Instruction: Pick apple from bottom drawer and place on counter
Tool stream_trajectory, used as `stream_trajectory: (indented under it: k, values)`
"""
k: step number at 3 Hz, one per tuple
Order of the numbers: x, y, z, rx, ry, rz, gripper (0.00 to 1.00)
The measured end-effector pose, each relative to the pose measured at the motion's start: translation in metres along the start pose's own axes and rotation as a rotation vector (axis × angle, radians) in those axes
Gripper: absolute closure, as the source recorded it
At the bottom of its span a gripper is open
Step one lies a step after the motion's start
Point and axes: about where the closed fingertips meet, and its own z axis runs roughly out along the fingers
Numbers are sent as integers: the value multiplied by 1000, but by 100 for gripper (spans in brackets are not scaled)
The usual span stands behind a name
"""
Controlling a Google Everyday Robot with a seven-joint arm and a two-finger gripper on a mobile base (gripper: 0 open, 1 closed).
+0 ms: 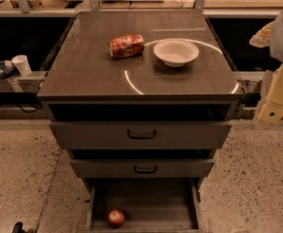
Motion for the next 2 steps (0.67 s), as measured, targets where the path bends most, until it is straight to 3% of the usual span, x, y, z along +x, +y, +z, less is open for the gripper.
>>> stream_trajectory:
  k: [1, 2]
  values:
    - [0, 0, 1, -1, -2, 0, 0]
    - [-35, 35, 63, -100, -162, -15, 0]
